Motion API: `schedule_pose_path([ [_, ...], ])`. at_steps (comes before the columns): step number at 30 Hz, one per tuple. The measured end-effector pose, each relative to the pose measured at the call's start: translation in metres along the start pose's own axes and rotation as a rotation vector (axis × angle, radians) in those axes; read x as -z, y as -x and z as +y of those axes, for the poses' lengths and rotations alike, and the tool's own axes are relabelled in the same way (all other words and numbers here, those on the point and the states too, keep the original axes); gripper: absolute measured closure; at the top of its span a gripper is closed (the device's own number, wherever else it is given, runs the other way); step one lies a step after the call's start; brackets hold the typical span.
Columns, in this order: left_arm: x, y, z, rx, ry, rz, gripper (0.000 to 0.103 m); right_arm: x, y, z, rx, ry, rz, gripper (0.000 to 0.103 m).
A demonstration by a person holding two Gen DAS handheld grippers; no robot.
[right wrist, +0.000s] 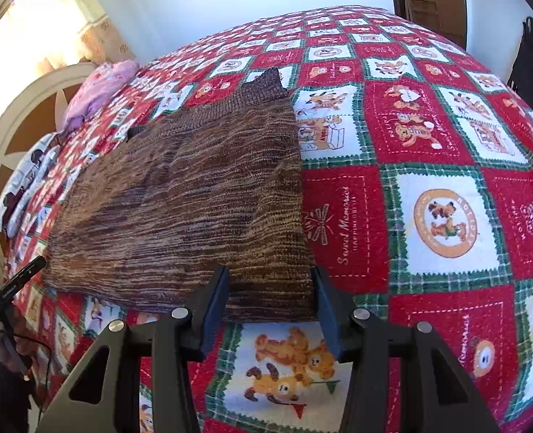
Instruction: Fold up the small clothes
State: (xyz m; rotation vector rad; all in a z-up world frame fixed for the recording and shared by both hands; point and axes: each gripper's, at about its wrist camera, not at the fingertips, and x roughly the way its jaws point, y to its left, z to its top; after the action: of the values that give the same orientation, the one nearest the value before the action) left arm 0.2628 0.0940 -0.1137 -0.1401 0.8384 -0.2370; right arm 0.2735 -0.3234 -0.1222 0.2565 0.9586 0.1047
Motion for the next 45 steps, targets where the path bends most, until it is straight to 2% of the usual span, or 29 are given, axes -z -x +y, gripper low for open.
schedule_pose_path([
  [3,-0.002,0.0,-0.006,0.016,-0.005,-0.003,0.059,0.001,-0.001,0.005,0.019,0.03,-0.005,0.055],
  [5,-0.001,-0.004,-0.009,0.046,-0.002,0.015,0.059,0.001,-0.002,0.007,0.029,0.044,-0.006,0.06],
  [6,0.001,-0.008,-0.012,0.052,-0.008,0.026,0.064,0.001,-0.003,0.007,0.038,0.048,-0.004,0.075],
  [7,0.002,-0.012,-0.015,0.051,-0.023,0.04,0.082,0.002,-0.003,0.006,0.052,0.052,-0.004,0.084],
  [8,0.004,-0.017,-0.019,0.032,-0.043,0.057,0.092,0.002,-0.002,0.004,0.054,0.051,-0.003,0.086],
  [9,0.007,-0.018,-0.02,0.014,-0.055,0.058,0.096,0.002,-0.001,0.003,0.049,0.05,0.002,0.088],
  [12,0.01,-0.012,-0.023,-0.015,-0.088,0.026,0.099,0.004,0.0,0.003,0.069,0.068,0.009,0.09],
  [16,0.018,-0.006,-0.019,-0.024,-0.108,0.033,0.099,0.004,0.003,0.004,0.08,0.07,0.012,0.09],
  [17,0.02,-0.004,-0.018,-0.021,-0.109,0.031,0.099,0.003,0.004,0.005,0.085,0.051,0.011,0.089],
  [18,0.021,-0.003,-0.017,-0.02,-0.108,0.031,0.099,0.002,0.007,0.006,0.085,0.038,0.003,0.081],
  [19,0.021,-0.002,-0.017,-0.017,-0.103,0.032,0.099,0.001,0.01,0.01,0.081,0.036,-0.01,0.062],
  [21,0.021,-0.002,-0.017,-0.016,-0.098,0.033,0.099,-0.003,0.018,0.024,0.08,0.067,-0.057,0.039],
  [25,0.023,-0.002,-0.018,-0.024,-0.102,0.03,0.099,-0.012,0.018,0.061,0.068,0.153,-0.096,0.039],
  [28,0.023,-0.003,-0.017,-0.023,-0.092,0.03,0.098,-0.017,-0.004,0.086,0.007,0.193,-0.053,0.039],
  [32,0.026,-0.001,-0.019,-0.034,-0.096,0.022,0.098,-0.002,-0.04,0.108,0.057,0.246,0.062,0.039],
  [34,0.028,0.0,-0.019,-0.036,-0.096,0.015,0.098,0.01,-0.038,0.12,0.119,0.324,0.036,0.039],
  [36,0.03,0.001,-0.019,-0.034,-0.096,0.004,0.098,0.009,-0.034,0.125,0.135,0.317,0.055,0.039],
  [38,0.031,0.001,-0.018,-0.031,-0.09,-0.004,0.098,0.005,-0.027,0.136,0.14,0.335,0.016,0.039],
  [39,0.031,0.001,-0.017,-0.027,-0.083,-0.006,0.098,0.001,-0.021,0.147,0.124,0.358,-0.032,0.039],
  [41,0.031,0.001,-0.015,-0.021,-0.067,-0.011,0.097,-0.003,-0.019,0.168,0.078,0.379,-0.062,0.039],
  [43,0.031,0.002,-0.013,-0.021,-0.057,-0.014,0.094,-0.005,-0.028,0.191,0.015,0.395,-0.051,0.039],
  [45,0.031,0.002,-0.013,-0.02,-0.05,-0.016,0.093,0.0,-0.041,0.211,-0.003,0.424,-0.039,0.039],
])
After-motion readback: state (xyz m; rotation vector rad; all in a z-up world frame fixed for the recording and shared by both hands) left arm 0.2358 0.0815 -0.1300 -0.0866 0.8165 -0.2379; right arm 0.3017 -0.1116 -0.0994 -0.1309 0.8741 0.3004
